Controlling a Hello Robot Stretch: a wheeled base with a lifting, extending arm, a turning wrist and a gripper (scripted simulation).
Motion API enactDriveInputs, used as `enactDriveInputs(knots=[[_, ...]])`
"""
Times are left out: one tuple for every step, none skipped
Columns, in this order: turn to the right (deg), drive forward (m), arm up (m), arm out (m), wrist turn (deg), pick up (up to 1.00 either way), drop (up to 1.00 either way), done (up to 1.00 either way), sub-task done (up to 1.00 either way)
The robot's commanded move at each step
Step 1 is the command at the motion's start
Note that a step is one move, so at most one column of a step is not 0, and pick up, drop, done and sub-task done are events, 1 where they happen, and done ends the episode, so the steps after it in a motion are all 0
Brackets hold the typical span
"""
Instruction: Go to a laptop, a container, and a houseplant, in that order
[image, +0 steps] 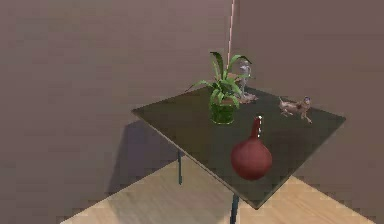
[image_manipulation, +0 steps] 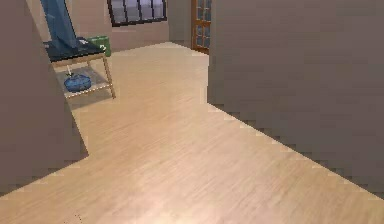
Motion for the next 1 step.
enactDriveInputs(knots=[[18.0,0.0,0.0,0.0,0.0,0.0,0.0,0.0,0.0]])
